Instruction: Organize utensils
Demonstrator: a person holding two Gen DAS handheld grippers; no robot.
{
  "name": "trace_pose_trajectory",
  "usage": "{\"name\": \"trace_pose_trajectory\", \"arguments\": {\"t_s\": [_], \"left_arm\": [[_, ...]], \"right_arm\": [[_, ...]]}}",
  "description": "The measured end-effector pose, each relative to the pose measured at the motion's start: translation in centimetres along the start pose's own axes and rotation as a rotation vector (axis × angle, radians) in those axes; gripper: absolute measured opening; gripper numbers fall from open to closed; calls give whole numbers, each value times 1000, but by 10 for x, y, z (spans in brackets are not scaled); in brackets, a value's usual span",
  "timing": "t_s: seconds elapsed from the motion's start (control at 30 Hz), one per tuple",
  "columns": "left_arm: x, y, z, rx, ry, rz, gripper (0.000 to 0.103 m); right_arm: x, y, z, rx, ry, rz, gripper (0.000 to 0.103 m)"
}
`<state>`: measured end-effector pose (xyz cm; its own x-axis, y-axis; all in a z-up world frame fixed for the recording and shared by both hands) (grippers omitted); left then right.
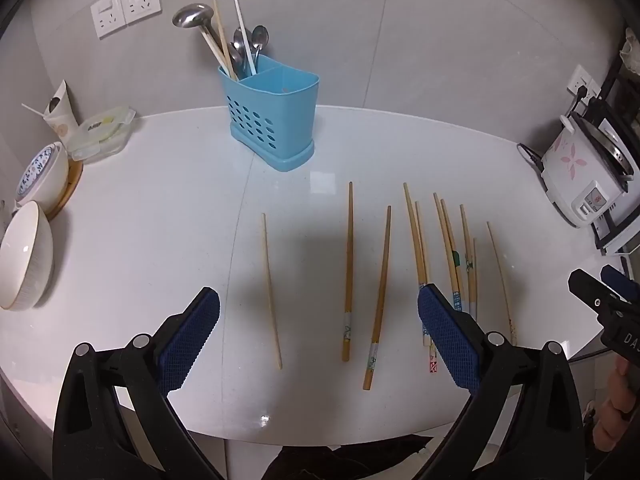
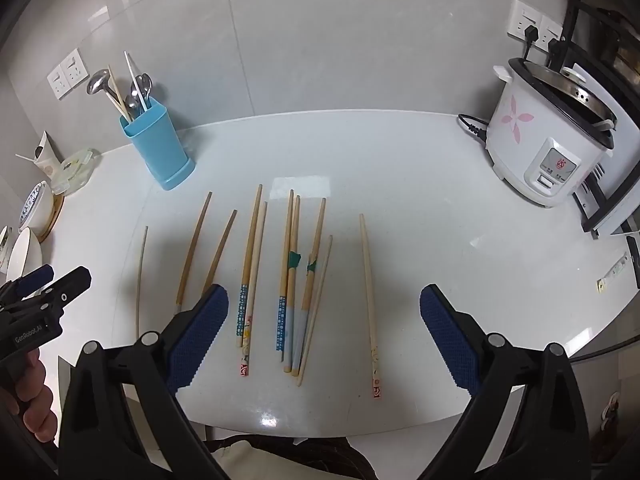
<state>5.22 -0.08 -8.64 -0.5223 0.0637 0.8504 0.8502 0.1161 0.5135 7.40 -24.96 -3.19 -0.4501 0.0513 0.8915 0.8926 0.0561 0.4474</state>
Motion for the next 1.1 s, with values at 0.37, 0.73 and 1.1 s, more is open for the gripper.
{"name": "trace_pose_trajectory", "arguments": {"t_s": [0.37, 0.73, 1.1], "left_arm": [[-1, -3, -3, -5, -1, 1, 97], [-1, 2, 0, -6, 5, 4, 97], [1, 3, 4, -8, 10, 7, 97]], "right_arm": [[0, 1, -1, 0, -4, -2, 93], [0, 4, 1, -1, -4, -3, 93], [0, 4, 0, -1, -5, -3, 93]]}}
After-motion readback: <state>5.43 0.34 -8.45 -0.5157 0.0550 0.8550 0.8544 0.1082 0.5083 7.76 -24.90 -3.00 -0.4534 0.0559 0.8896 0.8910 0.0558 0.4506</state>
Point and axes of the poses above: each gripper's, at about its wrist camera, not at the fingertips, and x roughly against the way its jaws point, z to its left, y to its top, the point moved 10 cm from there along -x, roughly the way its jaws point, and after that the axes turned 4 degrees about -y, right-handed, at the moved point
